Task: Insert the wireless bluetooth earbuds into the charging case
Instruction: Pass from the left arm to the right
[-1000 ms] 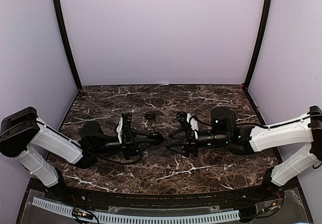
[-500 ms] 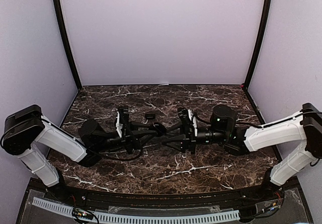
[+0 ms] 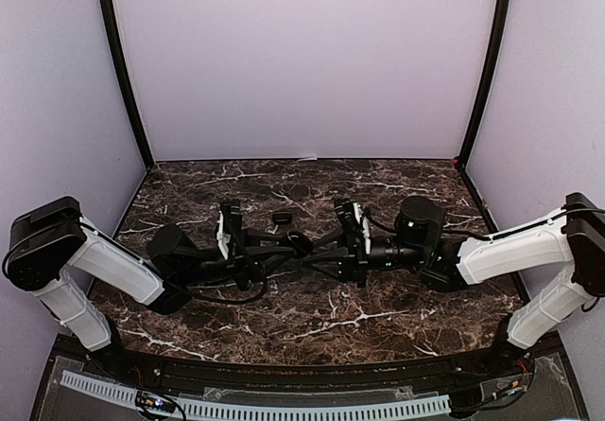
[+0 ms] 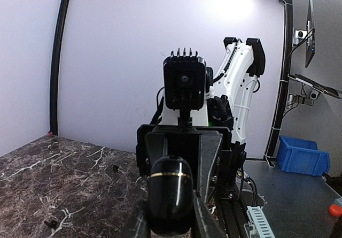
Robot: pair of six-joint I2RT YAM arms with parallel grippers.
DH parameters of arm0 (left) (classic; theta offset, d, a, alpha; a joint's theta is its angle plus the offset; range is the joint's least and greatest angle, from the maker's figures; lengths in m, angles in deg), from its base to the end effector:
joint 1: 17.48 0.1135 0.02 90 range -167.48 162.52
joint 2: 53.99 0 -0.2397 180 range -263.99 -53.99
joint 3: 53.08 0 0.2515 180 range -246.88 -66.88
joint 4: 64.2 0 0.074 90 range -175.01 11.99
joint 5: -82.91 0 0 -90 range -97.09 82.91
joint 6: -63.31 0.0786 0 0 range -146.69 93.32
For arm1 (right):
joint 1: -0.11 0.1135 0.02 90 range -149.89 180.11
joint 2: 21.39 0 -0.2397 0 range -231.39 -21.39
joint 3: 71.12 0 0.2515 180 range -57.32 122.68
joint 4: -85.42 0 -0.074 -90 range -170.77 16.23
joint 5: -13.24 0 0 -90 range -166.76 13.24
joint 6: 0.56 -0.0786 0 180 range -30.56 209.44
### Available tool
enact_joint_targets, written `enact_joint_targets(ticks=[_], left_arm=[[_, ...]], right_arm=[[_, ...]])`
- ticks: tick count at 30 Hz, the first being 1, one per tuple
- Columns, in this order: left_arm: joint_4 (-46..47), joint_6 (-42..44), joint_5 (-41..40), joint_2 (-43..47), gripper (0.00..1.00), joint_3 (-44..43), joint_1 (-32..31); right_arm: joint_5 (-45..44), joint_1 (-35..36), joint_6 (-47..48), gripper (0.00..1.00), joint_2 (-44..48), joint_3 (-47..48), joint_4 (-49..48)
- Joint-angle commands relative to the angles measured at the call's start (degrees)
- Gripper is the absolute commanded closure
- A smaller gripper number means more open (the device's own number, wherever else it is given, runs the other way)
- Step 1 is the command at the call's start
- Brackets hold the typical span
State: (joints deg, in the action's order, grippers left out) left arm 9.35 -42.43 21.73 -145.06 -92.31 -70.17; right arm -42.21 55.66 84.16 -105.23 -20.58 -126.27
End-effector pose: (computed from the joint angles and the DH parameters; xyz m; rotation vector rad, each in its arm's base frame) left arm 0.1593 -0.2716 0.2083 0.8578 1.0508 -1.3212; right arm 0.1574 0.3082 0.2098 -1.1738 1.3055 1.2779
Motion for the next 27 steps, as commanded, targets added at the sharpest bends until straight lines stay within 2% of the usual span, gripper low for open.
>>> enact_joint_targets(ticks=[1, 17, 21, 24, 27], left_arm=[[1.7, -0.6, 1.5, -0.2, 0.78, -0.9, -0.1], [1.6, -0.8, 2.4, -0.9, 0.78, -0.7, -0.1], [1.6, -0.8, 2.3, -1.0, 0.77, -0.6, -0.1], [1.4, -0.8, 2.1, -0.7, 0.68, -0.3, -0.1], [0.6, -0.5, 2.1, 0.6, 0.5, 0.9, -0.1]], right_arm=[[0.2, 0.0, -1.0, 0.71, 0.3, 1.4, -3.2], [0.6, -0.1, -1.8, 0.73, -0.3, 2.2, -3.0], [1.1, -0.1, -1.9, 0.85, -0.5, 2.2, -3.0], [1.7, -0.5, -1.6, 0.87, -0.2, 2.1, -2.2], [3.8, -1.6, -0.1, 0.9, 0.7, 2.5, 2.0]])
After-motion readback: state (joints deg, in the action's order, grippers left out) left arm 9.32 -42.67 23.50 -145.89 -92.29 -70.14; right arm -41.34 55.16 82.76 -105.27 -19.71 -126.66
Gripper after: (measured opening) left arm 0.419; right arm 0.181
